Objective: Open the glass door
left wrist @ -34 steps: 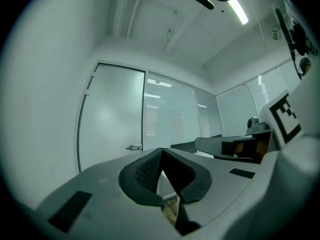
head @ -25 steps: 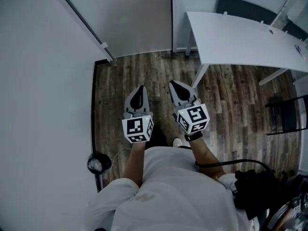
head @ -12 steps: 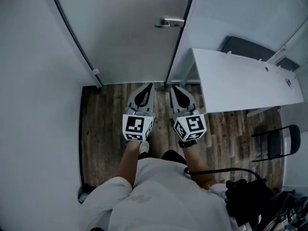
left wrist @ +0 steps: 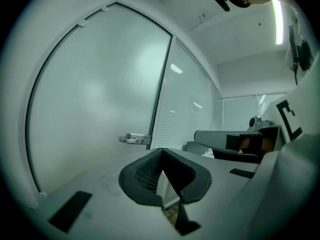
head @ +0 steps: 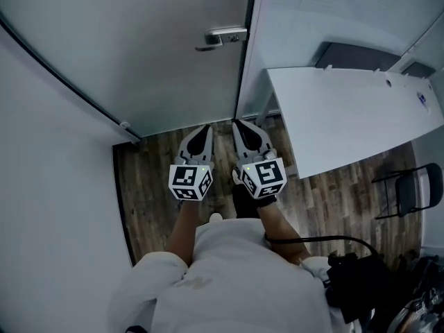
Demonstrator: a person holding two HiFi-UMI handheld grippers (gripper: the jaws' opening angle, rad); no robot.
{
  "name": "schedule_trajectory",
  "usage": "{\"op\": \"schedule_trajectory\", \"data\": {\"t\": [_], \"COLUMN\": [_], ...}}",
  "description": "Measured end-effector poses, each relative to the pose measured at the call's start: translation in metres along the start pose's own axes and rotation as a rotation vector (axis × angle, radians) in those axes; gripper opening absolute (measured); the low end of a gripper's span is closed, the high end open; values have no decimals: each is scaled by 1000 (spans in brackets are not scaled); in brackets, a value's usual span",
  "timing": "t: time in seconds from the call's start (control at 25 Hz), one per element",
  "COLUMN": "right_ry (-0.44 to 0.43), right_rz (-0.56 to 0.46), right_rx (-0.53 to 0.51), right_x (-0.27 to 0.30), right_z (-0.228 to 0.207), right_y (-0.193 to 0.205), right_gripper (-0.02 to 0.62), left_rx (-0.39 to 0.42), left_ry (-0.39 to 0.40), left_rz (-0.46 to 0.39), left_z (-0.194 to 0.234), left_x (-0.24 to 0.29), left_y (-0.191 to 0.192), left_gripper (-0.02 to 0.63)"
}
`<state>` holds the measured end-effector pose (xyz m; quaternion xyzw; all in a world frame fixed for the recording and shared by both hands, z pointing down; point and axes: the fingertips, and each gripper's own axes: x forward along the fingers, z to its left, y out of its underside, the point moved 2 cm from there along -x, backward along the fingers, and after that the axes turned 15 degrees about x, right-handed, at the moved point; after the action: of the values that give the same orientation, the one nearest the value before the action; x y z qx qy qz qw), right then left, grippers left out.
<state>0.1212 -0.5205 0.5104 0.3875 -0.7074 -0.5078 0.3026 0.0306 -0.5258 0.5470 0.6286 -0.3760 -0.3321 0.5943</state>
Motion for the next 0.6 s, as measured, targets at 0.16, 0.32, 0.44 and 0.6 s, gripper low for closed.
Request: {"op": "schedule_trajectory", "data": {"t": [0.16, 0.32, 0.44, 0.6], "right_ry": [26, -3, -23, -58], "right_rz": [-39, -122, -97, -1], "right_rx": [66, 52, 42, 67], "right_x": [36, 85, 117, 142], "right_z": [-66, -96, -120, -146], "right_y": [-35, -67, -64, -44], "right_gripper": [2, 2, 2, 2], "left_rx": [83, 161, 198, 232], "left_ry": [16, 36, -5, -84], "left_rz": [29, 10, 26, 146], "left_z": [-1, 15, 37, 70], "left_x": [71, 135, 174, 216], "left_y": [-15, -27, -21, 13], "left_gripper": [-11, -11, -11, -11]}}
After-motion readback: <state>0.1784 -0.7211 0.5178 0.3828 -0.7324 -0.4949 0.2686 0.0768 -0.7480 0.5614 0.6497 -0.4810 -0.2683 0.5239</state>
